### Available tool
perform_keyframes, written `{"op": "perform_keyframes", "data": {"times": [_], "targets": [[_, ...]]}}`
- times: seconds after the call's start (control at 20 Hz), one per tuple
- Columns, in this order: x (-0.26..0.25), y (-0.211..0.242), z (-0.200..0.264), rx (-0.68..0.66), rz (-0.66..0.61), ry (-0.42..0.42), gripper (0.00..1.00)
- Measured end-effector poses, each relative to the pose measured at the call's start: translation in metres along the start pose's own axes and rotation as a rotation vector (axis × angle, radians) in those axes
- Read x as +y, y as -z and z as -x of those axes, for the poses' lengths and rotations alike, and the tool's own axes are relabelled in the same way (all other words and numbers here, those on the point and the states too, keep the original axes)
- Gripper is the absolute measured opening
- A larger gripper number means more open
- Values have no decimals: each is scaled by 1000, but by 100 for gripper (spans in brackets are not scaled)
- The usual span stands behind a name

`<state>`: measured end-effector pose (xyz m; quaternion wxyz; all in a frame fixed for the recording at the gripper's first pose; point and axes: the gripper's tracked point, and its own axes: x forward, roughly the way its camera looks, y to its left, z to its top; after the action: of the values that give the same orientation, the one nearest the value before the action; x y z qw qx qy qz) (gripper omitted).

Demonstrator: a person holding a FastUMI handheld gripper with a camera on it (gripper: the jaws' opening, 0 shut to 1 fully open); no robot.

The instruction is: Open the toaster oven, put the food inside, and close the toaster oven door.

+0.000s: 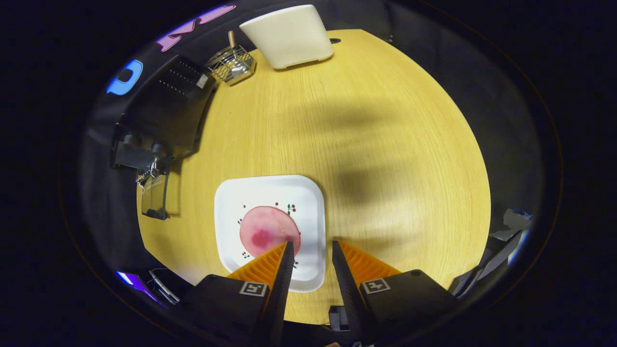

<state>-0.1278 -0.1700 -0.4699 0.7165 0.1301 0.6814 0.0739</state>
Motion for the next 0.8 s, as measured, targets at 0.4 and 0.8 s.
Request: {"op": "perform_keyframes", "data": {"times": [0.4, 0.8], "targets": [[-6, 3, -2, 45, -69, -93, 6], [9, 7, 17, -12, -181, -320, 5]]}}
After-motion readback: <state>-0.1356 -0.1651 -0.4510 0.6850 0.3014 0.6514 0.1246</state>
